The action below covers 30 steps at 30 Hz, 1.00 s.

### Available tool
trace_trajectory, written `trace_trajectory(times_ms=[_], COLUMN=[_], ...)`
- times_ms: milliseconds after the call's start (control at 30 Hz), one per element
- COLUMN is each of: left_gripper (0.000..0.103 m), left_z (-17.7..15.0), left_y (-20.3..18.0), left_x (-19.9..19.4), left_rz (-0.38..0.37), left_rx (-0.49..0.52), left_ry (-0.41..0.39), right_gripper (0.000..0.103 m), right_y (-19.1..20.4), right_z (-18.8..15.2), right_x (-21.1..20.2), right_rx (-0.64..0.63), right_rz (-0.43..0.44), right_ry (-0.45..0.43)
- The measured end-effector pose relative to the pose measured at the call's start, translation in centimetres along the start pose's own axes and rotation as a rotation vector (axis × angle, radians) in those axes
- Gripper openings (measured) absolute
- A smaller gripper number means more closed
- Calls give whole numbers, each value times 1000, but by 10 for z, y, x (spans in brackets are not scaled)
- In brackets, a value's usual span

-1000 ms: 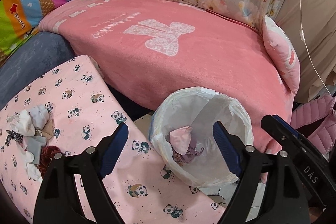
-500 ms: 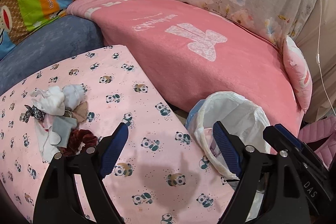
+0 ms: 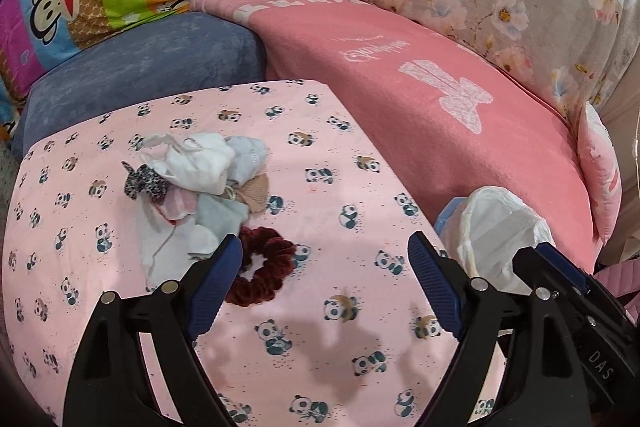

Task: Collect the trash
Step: 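Grasp the white knit cloth with the left gripper while the right gripper grasps the dark red scrunchie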

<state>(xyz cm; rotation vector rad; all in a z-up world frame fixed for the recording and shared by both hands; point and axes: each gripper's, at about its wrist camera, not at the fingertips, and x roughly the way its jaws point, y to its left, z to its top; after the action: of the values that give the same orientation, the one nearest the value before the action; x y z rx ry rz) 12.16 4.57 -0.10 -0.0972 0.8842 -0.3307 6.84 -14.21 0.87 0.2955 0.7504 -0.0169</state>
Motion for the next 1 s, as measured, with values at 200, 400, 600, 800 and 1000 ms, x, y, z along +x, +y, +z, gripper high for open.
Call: trace_trajectory(times_ms=[200, 400, 600, 800, 1000], left_gripper=[81, 81, 81, 81, 75], left_z=[-8, -16, -26, -28, -27], left_y=[43, 87, 121, 142, 154], left_x=[1, 9, 22, 40, 58], left_rz=[62, 116, 152, 172, 165], left_rx=[-53, -111, -160, -169, -181], left_ry=[11, 39, 76, 106, 140], right_gripper=[53, 53, 53, 53, 53], right_y=[40, 71, 91, 102, 110], right_z=[-7, -16, -24, -28, -33], right_x=[29, 56, 87, 116, 141], right_rx=[-48, -86, -90, -90, -104], right_rz=[29, 41, 51, 43, 31], right_ry=[62, 109, 164, 208, 241])
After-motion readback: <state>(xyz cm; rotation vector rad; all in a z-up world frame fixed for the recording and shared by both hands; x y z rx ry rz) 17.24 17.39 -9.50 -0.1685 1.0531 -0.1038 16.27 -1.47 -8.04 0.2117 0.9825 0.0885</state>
